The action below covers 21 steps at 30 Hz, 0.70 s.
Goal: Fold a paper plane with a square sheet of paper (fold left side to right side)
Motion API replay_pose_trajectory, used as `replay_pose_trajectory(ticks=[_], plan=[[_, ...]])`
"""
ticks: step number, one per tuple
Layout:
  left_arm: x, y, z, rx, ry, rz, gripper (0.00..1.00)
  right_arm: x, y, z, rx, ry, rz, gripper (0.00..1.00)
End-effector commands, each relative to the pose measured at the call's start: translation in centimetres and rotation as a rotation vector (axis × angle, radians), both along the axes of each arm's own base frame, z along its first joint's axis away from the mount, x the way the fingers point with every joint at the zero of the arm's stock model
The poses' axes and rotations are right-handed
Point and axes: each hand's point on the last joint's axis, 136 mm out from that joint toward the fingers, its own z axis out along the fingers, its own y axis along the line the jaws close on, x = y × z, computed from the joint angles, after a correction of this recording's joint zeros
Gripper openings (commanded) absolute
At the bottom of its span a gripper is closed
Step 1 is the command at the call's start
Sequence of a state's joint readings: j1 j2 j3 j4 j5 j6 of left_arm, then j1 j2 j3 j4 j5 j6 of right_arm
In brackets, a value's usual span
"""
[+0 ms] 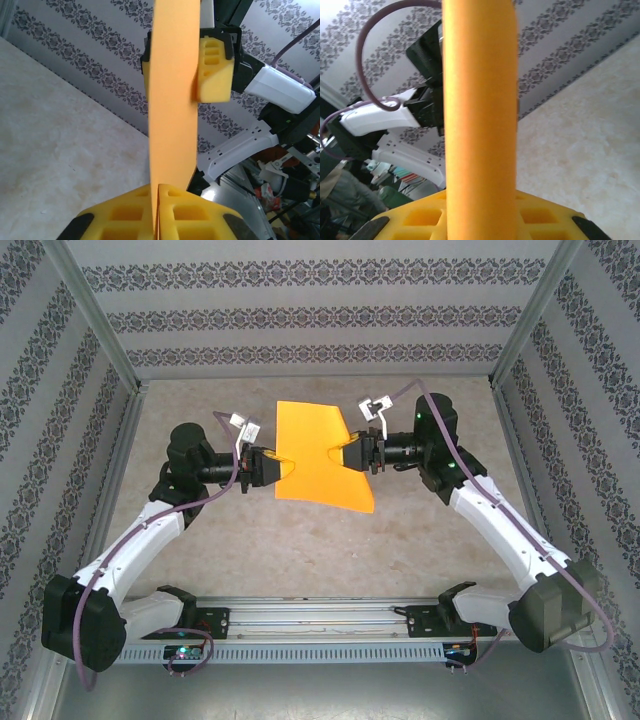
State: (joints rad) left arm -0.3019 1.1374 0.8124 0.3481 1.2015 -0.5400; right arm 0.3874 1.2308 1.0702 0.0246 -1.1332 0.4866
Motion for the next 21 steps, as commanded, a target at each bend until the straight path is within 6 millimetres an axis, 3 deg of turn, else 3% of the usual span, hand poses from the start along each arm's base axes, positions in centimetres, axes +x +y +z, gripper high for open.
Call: replay_pose_trajectory(ticks=[1, 6, 8, 11, 17, 21], plan=[[0.4, -0.1, -1.1, 0.039, 0.011, 0.030, 0.04, 1.2, -0.9, -1.8, -0.050, 0.000, -0.073, 0.34], [2.1, 0.4, -5.7, 0.097, 0.168, 0.138, 0.00, 3.7, -2.9, -5.2, -0.157, 0.057, -0.255, 0.58], [2.7, 0.6, -8.2, 0.120, 0.258, 0.180, 0.00, 4.9, -4.0, -7.2, -0.214, 0.093, -0.344, 0.67], [3.4, 1.1, -12.5, 0.184, 0.397, 0.246, 0.00, 6.1, -5.3, -9.9, -0.274, 0.156, -0.439, 0.74], [4.1, 2.9, -21.1, 0.336, 0.613, 0.391, 0.00, 7.5, -7.1, -15.8, -0.382, 0.309, -0.580, 0.74], [4.2, 3.4, -24.8, 0.412, 0.704, 0.424, 0.00, 7.8, -6.8, -19.4, -0.435, 0.415, -0.615, 0.59]])
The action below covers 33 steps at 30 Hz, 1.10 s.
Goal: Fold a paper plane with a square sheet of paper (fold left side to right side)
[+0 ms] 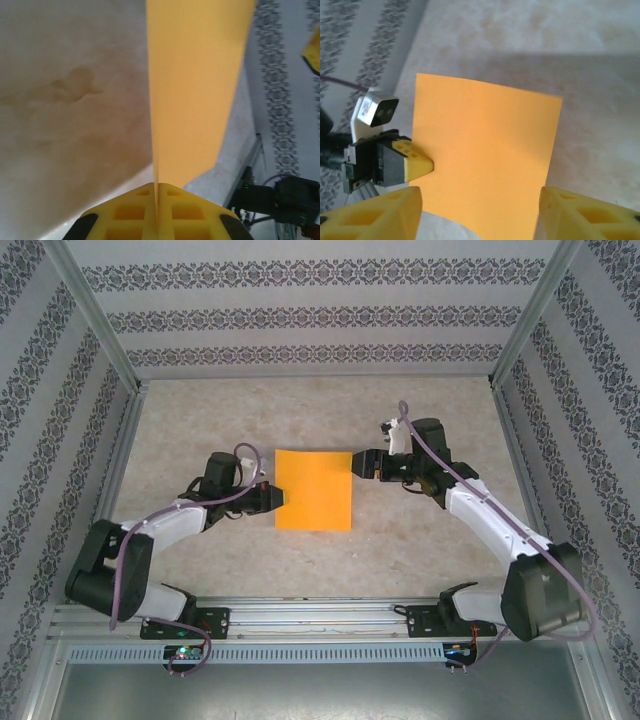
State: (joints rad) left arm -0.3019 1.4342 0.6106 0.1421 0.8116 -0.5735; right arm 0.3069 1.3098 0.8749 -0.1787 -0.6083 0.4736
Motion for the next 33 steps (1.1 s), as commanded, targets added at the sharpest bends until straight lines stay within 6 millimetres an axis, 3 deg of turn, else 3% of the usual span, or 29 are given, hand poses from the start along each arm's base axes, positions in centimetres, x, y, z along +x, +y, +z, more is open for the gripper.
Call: replay_pose_trajectory(ticks=[1, 5, 9, 13, 18, 29, 33], plan=[[0.0, 0.8, -3.1, 0.090, 0.083, 0.047, 0.00, 0.5, 0.0, -3.3, -0.044, 0.092, -0.070, 0.54], [0.0, 1.5, -5.2, 0.182, 0.144, 0.041, 0.00, 0.5, 1.4, -6.3, -0.053, 0.184, -0.073, 0.34], [0.1, 1.7, -5.5, 0.203, 0.159, 0.036, 0.00, 0.5, 2.5, -9.0, -0.078, 0.261, -0.076, 0.13], [0.0, 1.5, -5.6, 0.200, 0.165, 0.030, 0.00, 0.3, 3.5, -11.5, -0.100, 0.326, -0.061, 0.00], [-0.3, 1.3, -5.4, 0.207, 0.167, -0.012, 0.00, 0.0, 4.6, -13.5, -0.119, 0.372, -0.030, 0.00], [-0.3, 0.9, -5.2, 0.219, 0.171, -0.075, 0.00, -0.6, 4.4, -16.1, -0.180, 0.424, -0.023, 0.00], [0.2, 0.6, -4.0, 0.196, 0.148, -0.069, 0.10, -1.3, 3.8, -17.1, -0.217, 0.458, -0.029, 0.00]])
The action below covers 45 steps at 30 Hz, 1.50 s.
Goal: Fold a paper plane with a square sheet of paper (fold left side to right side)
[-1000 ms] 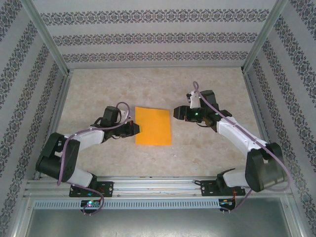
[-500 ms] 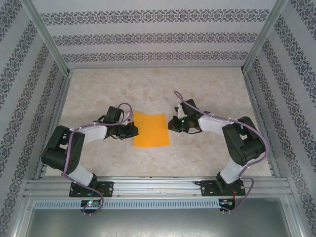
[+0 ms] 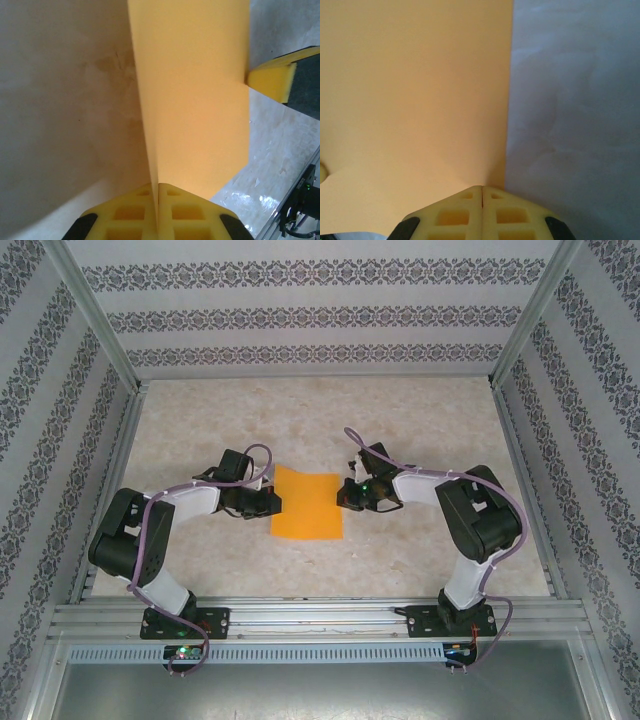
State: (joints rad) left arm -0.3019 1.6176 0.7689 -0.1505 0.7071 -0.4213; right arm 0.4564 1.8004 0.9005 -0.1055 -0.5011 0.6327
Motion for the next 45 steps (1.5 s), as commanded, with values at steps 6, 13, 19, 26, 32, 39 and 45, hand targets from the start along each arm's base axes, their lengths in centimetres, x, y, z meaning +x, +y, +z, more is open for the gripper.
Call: replay_pose_trajectory(ticks=[6, 13, 19, 26, 32, 39, 45], plan=[[0.5, -1.9, 3.6, -0.089, -0.051, -0.041, 0.35, -1.1, -0.5, -1.8, -0.072, 0.053, 0.017, 0.00], [0.8, -4.0, 5.5, -0.161, -0.079, -0.070, 0.54, -1.3, -0.6, -2.1, -0.097, 0.050, 0.024, 0.00], [0.8, -6.6, 6.2, -0.182, -0.094, -0.122, 0.65, -1.4, -0.5, -2.1, -0.100, 0.048, 0.029, 0.00], [0.9, -8.4, 4.9, -0.177, -0.072, -0.160, 0.69, -1.2, 0.1, -1.4, -0.061, 0.027, 0.026, 0.00], [0.8, -9.2, 3.6, -0.166, -0.050, -0.175, 0.55, -0.9, 0.7, -0.5, -0.014, 0.003, 0.022, 0.00], [0.7, -8.9, 2.2, -0.122, -0.033, -0.161, 0.25, -0.4, 0.9, 0.9, 0.017, -0.045, 0.014, 0.00], [0.6, -8.8, 1.6, -0.098, -0.022, -0.165, 0.09, 0.3, 0.6, 3.1, 0.062, -0.099, -0.016, 0.08]])
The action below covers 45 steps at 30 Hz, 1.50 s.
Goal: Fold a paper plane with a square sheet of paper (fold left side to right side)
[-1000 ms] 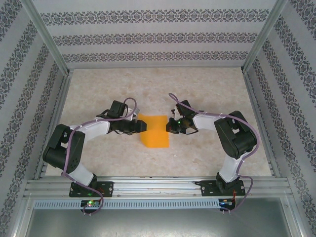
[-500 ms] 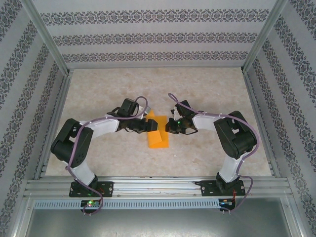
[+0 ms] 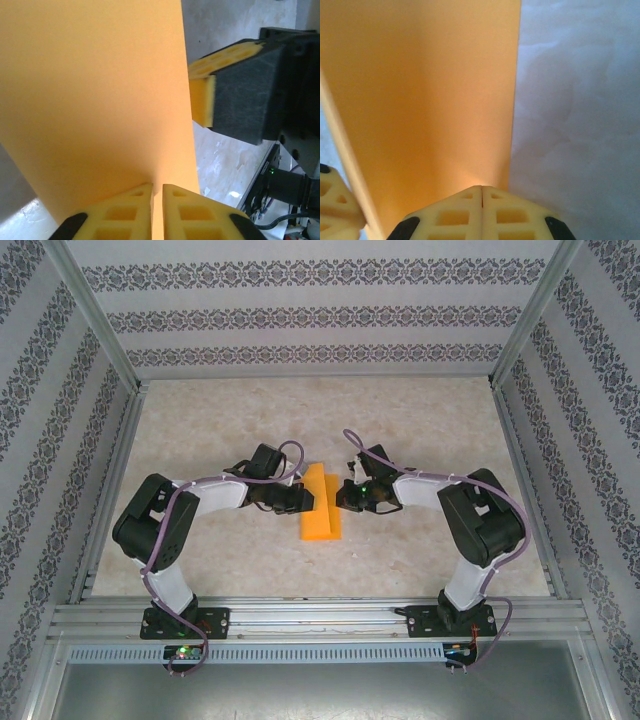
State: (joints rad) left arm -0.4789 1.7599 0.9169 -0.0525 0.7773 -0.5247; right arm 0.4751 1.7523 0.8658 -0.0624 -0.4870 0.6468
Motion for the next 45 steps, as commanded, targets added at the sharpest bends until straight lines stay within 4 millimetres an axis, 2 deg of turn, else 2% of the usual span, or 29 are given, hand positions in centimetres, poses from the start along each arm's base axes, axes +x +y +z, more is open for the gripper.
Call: replay_pose_trajectory(ticks=[1, 3, 5, 9, 11, 17, 21, 24, 28, 30, 32, 37, 40, 42, 45], plan=[[0.2, -0.7, 0.2, 0.012, -0.025, -0.022, 0.07, 0.7, -0.2, 2.6, 0.053, -0.064, -0.026, 0.11], [0.1, -0.7, 0.2, 0.014, -0.027, -0.024, 0.04, 0.9, -0.8, 3.5, 0.065, -0.089, -0.039, 0.21], [0.1, -0.7, 0.2, 0.015, -0.028, -0.024, 0.03, 1.0, -1.3, 4.5, 0.100, -0.115, -0.040, 0.36], [0.1, -0.7, 0.2, 0.012, -0.028, -0.025, 0.00, 0.8, -0.2, 6.1, 0.218, -0.143, 0.001, 0.53], [0.0, -0.8, 0.3, 0.008, -0.029, -0.027, 0.00, 0.7, 0.8, 6.4, 0.258, -0.140, 0.028, 0.57], [-0.2, -1.1, 0.4, -0.004, -0.031, -0.036, 0.00, 0.9, 2.8, 5.6, 0.303, -0.115, 0.063, 0.57], [-0.3, -1.3, 0.5, -0.018, -0.025, -0.047, 0.00, 0.9, 3.9, 5.0, 0.314, -0.093, 0.085, 0.53], [-0.5, -1.5, 0.6, -0.029, -0.022, -0.057, 0.00, 0.7, 4.6, 4.7, 0.327, -0.082, 0.101, 0.44], [-0.5, -1.5, 0.8, -0.034, -0.029, -0.059, 0.02, 0.6, 4.6, 4.3, 0.320, -0.072, 0.099, 0.22], [-0.2, -1.4, 1.3, -0.031, -0.054, -0.042, 0.14, 0.5, 4.2, 3.8, 0.298, -0.064, 0.085, 0.10], [0.0, -1.1, 1.9, -0.028, -0.080, -0.020, 0.17, 0.5, 3.9, 3.2, 0.271, -0.054, 0.073, 0.03], [0.7, 0.6, 3.4, 0.043, -0.167, 0.066, 0.46, 0.7, 3.3, 2.5, 0.217, -0.053, 0.056, 0.00], [1.1, 2.4, 3.2, 0.138, -0.196, 0.126, 0.59, 0.8, 2.9, 2.1, 0.179, -0.055, 0.053, 0.00], [1.1, 3.2, 2.5, 0.190, -0.187, 0.139, 0.64, 0.8, 2.7, 1.8, 0.154, -0.052, 0.054, 0.01], [0.9, 3.1, 1.1, 0.222, -0.135, 0.121, 0.65, 0.7, 2.4, 1.4, 0.126, -0.048, 0.057, 0.01]])
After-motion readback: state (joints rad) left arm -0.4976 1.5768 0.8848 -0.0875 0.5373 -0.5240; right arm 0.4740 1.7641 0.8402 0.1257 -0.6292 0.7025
